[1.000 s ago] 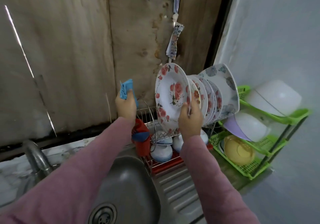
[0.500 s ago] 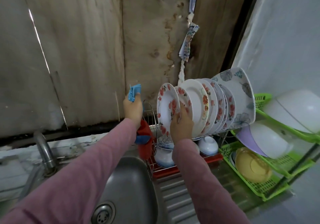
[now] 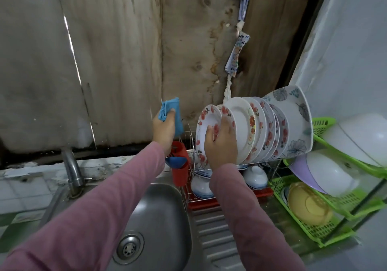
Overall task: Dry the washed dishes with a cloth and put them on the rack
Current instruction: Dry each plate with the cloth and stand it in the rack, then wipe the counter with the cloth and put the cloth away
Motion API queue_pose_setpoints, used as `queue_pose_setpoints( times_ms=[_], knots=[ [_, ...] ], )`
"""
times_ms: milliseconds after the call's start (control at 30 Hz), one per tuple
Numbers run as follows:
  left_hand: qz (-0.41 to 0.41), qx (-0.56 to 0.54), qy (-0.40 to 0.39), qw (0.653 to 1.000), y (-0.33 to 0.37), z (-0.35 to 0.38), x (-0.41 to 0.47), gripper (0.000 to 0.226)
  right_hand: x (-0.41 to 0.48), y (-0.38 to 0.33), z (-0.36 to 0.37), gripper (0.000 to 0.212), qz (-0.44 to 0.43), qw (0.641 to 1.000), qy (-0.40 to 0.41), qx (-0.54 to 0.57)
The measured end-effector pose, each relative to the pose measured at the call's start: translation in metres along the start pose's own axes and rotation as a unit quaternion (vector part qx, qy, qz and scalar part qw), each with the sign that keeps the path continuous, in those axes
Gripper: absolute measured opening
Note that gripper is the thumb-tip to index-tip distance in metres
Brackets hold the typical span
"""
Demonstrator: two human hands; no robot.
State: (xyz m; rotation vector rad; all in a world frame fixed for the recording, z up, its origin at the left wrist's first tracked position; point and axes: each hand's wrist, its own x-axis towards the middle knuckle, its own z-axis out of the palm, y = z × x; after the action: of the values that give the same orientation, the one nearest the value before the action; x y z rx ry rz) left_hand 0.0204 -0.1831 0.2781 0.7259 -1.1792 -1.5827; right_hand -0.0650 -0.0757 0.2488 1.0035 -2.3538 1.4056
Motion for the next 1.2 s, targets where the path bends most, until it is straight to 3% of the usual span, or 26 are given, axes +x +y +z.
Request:
queue_pose_setpoints(
  times_ms=[133, 367, 500, 567, 633, 700, 767, 833, 933, 1067, 1133, 1200],
  knots=[
    [0.01, -0.045, -0.003, 0.999, 0.015, -0.015, -0.021, 0.005, -0.016, -0.025, -0.008, 0.048, -0.054, 0.997, 0.012, 0.061],
    [0.015, -0.117, 0.001, 0.993, 0.039, -0.07, -0.062, 0.008, -0.062, -0.07, 0.013, 0.042, -0.09, 0.976, -0.085, 0.178],
    [0.059, -0.035, 0.014, 0.998, 0.052, -0.121, -0.088, 0.008, -0.1, -0.105, 0.032, 0.039, -0.041, 0.953, -0.157, 0.257],
    [0.113, 0.051, 0.007, 0.992, 0.054, -0.154, -0.103, 0.012, -0.123, -0.129, 0.039, 0.045, 0.046, 0.903, -0.271, 0.331],
    [0.163, 0.151, -0.02, 0.975, 0.055, -0.194, -0.118, 0.022, -0.15, -0.153, 0.048, 0.059, 0.127, 0.806, -0.379, 0.437],
    [0.188, 0.237, -0.036, 0.953, 0.056, -0.242, -0.133, 0.035, -0.182, -0.177, 0.062, 0.065, 0.203, 0.704, -0.423, 0.533],
    [0.192, 0.288, -0.04, 0.937, 0.059, -0.294, -0.15, 0.045, -0.219, -0.201, 0.082, 0.07, 0.256, 0.642, -0.44, 0.574],
    [0.185, 0.342, -0.037, 0.921, 0.061, -0.348, -0.164, 0.045, -0.262, -0.227, 0.104, 0.076, 0.285, 0.613, -0.457, 0.578],
    [0.153, 0.42, -0.037, 0.894, 0.059, -0.427, -0.188, 0.047, -0.327, -0.262, 0.135, 0.068, 0.336, 0.569, -0.474, 0.582],
    [0.117, 0.507, -0.075, 0.851, 0.061, -0.513, -0.224, 0.073, -0.398, -0.293, 0.166, 0.07, 0.395, 0.485, -0.524, 0.578],
    [0.09, 0.451, -0.08, 0.885, 0.065, -0.54, -0.242, 0.072, -0.425, -0.302, 0.182, 0.063, 0.412, 0.473, -0.541, 0.561],
    [0.063, 0.337, -0.001, 0.939, 0.067, -0.563, -0.251, 0.067, -0.447, -0.31, 0.193, 0.057, 0.429, 0.469, -0.548, 0.544]
  ],
)
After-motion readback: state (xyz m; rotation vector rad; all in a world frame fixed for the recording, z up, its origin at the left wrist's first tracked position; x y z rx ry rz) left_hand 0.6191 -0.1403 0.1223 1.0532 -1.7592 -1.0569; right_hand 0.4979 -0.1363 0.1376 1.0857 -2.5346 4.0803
